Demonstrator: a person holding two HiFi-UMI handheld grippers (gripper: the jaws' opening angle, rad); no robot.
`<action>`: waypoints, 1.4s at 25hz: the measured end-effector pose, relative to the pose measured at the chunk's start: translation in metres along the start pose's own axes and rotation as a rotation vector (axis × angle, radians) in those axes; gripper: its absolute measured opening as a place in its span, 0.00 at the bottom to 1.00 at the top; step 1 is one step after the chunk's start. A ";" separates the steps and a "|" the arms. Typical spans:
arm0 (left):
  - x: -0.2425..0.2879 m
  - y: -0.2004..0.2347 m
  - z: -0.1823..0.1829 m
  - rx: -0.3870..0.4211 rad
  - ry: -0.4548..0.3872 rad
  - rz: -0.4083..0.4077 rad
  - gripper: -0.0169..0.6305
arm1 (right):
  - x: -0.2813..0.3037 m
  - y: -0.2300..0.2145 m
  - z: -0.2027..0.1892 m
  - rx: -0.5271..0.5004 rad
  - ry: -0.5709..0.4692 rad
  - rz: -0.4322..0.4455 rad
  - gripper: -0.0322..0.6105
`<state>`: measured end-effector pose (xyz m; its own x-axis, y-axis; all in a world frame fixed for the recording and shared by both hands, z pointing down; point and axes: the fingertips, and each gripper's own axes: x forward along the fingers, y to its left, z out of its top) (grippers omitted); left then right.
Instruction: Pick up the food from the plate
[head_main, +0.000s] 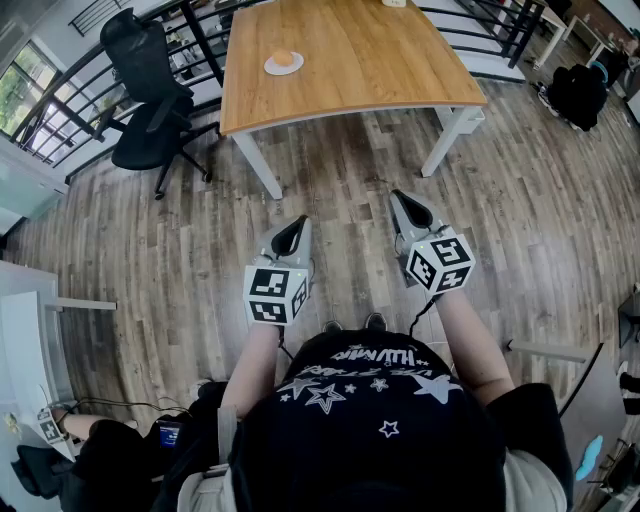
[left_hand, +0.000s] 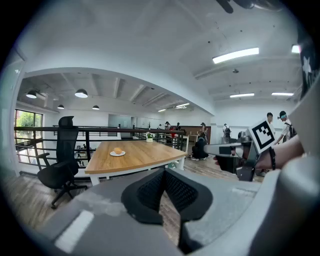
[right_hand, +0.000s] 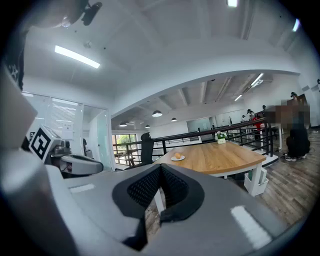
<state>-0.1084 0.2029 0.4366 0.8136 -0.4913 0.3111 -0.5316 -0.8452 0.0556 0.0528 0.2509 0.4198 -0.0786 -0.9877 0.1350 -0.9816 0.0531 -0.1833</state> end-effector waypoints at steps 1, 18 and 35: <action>0.002 -0.001 -0.001 0.002 0.003 -0.001 0.03 | 0.000 -0.001 0.002 -0.006 -0.003 0.005 0.05; 0.020 -0.027 -0.008 -0.045 0.029 0.093 0.03 | -0.006 -0.034 -0.002 -0.009 0.000 0.079 0.05; 0.059 -0.007 -0.014 -0.112 0.028 0.154 0.03 | 0.029 -0.080 -0.013 -0.042 0.030 0.071 0.05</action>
<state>-0.0604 0.1829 0.4679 0.7145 -0.6056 0.3503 -0.6735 -0.7309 0.1103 0.1271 0.2203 0.4513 -0.1530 -0.9764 0.1521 -0.9797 0.1298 -0.1526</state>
